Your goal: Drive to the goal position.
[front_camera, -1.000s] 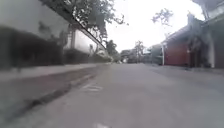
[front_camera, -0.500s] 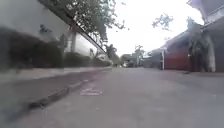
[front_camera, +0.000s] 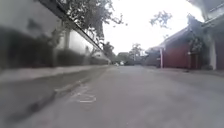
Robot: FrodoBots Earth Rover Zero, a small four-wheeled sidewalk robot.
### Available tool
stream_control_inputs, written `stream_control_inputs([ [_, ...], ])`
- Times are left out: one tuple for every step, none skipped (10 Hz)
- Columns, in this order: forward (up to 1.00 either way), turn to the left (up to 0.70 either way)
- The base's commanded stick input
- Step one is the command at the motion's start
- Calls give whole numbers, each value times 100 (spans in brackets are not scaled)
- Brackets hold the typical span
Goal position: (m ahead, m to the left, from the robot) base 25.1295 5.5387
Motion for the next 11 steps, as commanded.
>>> stream_control_inputs([
  [100,0],
  [100,0],
  [100,0],
  [100,-33],
  [100,-40],
  [100,-32],
  [100,-12],
  [100,0],
  [100,0],
  [100,0],
  [100,0],
])
